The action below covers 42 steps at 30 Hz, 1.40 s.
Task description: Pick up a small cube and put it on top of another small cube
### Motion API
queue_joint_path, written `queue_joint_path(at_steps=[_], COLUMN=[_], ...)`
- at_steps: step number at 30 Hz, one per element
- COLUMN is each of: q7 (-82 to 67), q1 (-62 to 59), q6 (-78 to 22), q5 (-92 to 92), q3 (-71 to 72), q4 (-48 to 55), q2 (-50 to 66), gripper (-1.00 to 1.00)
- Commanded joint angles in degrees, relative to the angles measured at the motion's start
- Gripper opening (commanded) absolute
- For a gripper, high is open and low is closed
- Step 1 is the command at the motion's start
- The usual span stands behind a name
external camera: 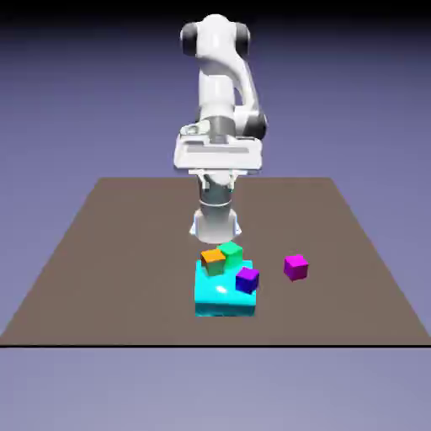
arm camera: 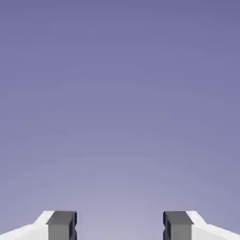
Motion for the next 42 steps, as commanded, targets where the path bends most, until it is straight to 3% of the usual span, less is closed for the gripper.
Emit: queue_joint_path(at_steps=[1,31,39,40,42], q7=[0.77,23.95,12.93,12.93,14.65], q1=[0.72,22.38,25.78,25.78,25.32], q6=[-1.10,-33.97,-31.49,-31.49,-31.94], q5=[2.50,77.25,92.51,92.51,90.39], q3=[0.09,2.93,6.03,6.03,5.57], q4=[0.01,0.32,6.64,6.64,5.69], q2=[1.13,35.03,49.30,49.30,47.23], gripper=[0.00,0.00,0.00,-1.00,-1.00])
